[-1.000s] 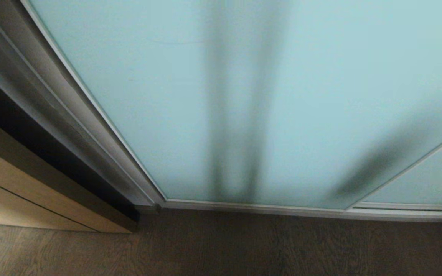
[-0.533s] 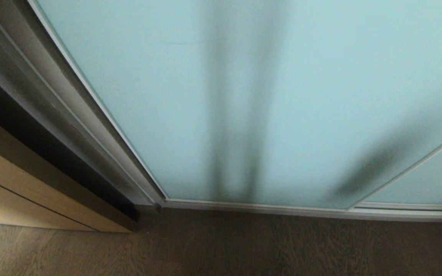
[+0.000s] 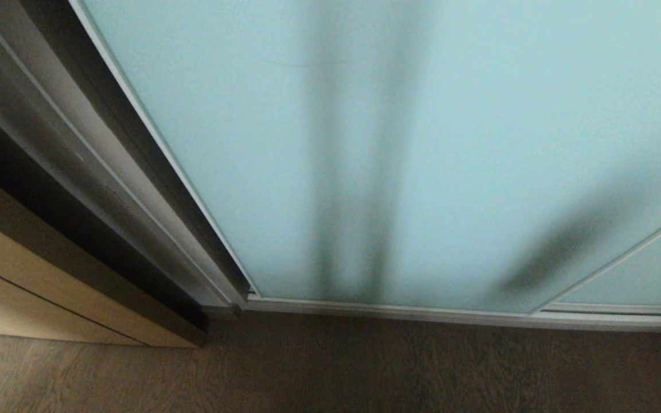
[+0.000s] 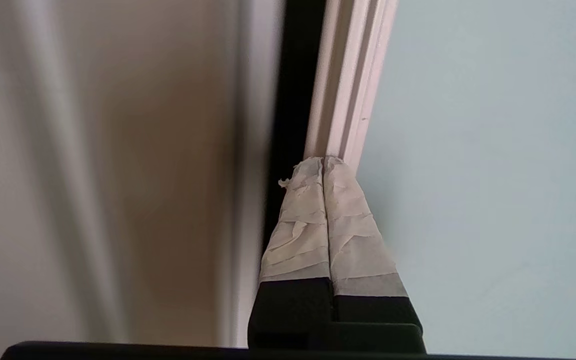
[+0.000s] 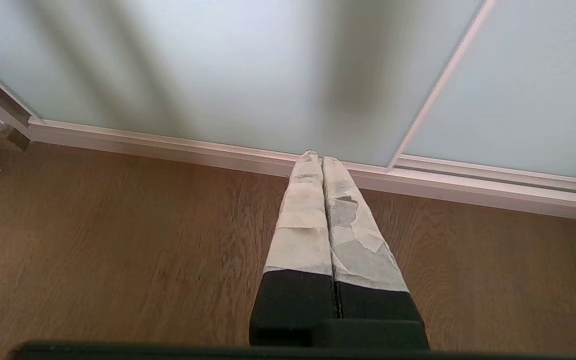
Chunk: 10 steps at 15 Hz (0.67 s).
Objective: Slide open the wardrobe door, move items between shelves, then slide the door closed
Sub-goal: Open the door
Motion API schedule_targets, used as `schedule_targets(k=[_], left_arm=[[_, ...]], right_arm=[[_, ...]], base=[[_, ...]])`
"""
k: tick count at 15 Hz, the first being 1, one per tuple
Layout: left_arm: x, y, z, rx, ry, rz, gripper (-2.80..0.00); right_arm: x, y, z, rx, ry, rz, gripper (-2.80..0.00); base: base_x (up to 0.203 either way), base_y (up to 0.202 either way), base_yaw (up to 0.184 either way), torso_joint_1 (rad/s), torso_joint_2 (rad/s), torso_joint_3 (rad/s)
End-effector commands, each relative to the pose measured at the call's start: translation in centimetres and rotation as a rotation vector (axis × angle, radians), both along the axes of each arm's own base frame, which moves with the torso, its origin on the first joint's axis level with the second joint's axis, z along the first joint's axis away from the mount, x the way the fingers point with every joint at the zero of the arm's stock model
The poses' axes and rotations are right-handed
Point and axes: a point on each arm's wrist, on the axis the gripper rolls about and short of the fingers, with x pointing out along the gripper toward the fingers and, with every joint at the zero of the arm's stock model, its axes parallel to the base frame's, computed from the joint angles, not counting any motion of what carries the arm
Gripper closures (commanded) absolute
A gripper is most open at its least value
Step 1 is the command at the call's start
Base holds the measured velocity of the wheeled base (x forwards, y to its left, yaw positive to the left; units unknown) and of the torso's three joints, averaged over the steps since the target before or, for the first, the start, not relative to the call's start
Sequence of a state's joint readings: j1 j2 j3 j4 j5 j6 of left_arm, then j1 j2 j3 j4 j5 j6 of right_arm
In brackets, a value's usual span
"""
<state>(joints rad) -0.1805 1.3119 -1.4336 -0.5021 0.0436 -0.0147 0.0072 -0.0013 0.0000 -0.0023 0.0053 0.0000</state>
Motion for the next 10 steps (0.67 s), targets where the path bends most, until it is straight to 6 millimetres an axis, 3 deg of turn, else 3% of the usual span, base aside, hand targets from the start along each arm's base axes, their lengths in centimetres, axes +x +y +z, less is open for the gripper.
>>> schedule_targets(k=[1,6,10], left_arm=[[-0.9,-0.4,0.2,0.005,-0.017,-0.036,0.0],[-4.8,0.2,1.3,-0.009,-0.092,-0.055,0.0],[-3.2,0.2,0.6,-0.02,0.014,-0.001,0.0]], right_arm=[[0.0,0.0,0.0,0.0,-0.001,0.001,0.0],[0.0,0.0,0.0,0.0,-0.001,0.001,0.0],[0.0,0.0,0.0,0.0,-0.001,0.001,0.0]], base=[[0.0,0.0,0.0,0.0,0.0,0.0],[0.0,0.0,0.0,0.0,0.0,0.0],[0.0,0.0,0.0,0.0,0.0,0.0]])
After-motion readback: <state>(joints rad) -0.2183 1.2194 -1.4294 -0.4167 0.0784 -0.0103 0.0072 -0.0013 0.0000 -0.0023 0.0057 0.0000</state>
